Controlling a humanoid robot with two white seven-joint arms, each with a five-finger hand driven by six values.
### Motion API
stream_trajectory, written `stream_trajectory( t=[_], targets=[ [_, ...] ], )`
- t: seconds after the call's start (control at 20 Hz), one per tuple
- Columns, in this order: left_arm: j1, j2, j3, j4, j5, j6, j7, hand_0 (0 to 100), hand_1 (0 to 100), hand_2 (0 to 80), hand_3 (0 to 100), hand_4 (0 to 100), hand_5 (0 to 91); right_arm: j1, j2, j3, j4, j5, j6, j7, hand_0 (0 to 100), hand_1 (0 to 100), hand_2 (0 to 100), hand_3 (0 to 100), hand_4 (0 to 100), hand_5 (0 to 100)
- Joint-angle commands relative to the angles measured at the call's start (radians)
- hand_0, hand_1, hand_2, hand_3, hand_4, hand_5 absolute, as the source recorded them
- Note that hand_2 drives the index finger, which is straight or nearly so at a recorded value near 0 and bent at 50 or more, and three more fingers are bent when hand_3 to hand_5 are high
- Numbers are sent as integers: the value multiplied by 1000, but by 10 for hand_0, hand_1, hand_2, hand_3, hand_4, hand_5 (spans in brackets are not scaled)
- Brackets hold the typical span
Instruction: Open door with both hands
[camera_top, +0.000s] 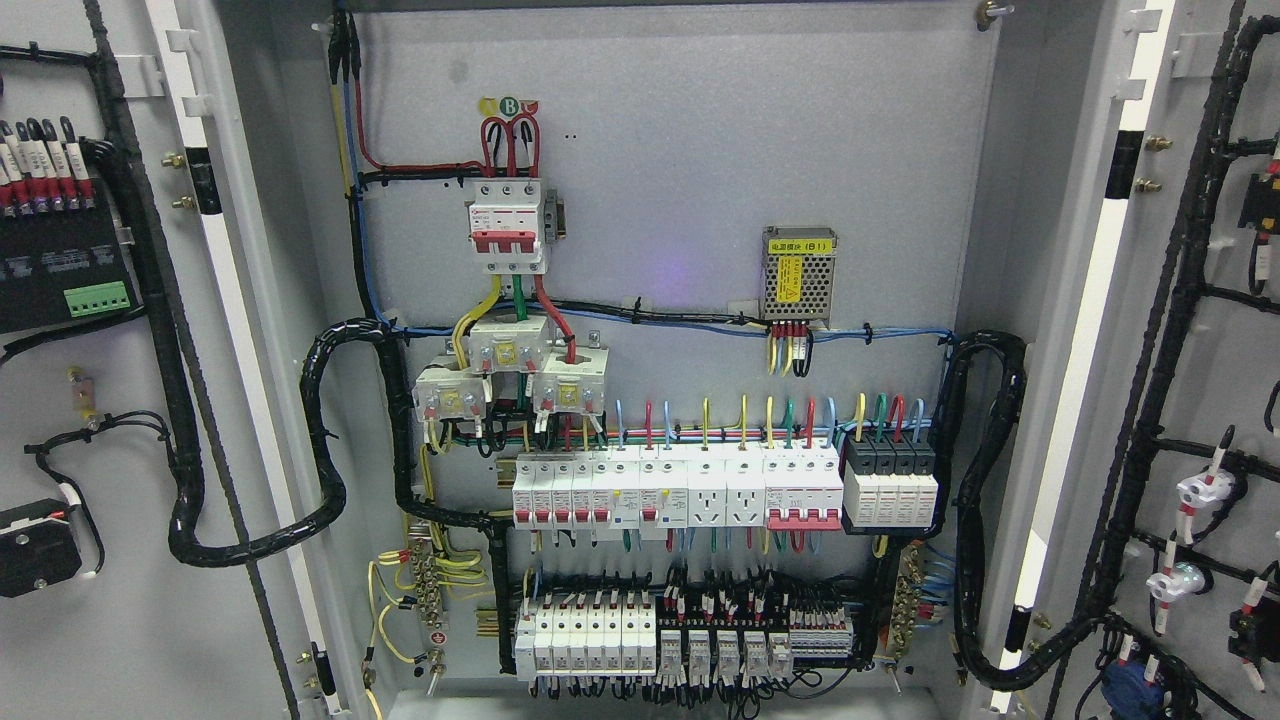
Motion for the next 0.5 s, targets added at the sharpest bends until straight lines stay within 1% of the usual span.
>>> stream_trajectory(
  t=[0.0, 0.15, 0.25, 0.45],
  targets=[
    [5, 16, -4, 19, 4, -2, 1, 0, 0, 0, 0, 32, 0, -5, -5, -3, 11, -27, 4, 26, 0, 0, 0, 0, 0, 0],
    [12, 14, -7, 4, 9, -5, 1, 0, 0, 0, 0, 32, 0, -11, -5, -2, 25, -27, 4, 26, 0, 0, 0, 0, 0, 0],
    [14, 13, -18, -18, 24, -5, 1, 0, 0, 0, 0, 32, 0, -14, -5, -2, 23, -27, 4, 28, 0, 0, 0, 0, 0, 0],
    [48, 11, -22, -76, 47, -5, 3, 0, 0, 0, 0, 31, 0, -9, -5, 7, -18, -25, 3, 28, 0, 0, 0, 0, 0, 0]
  ],
)
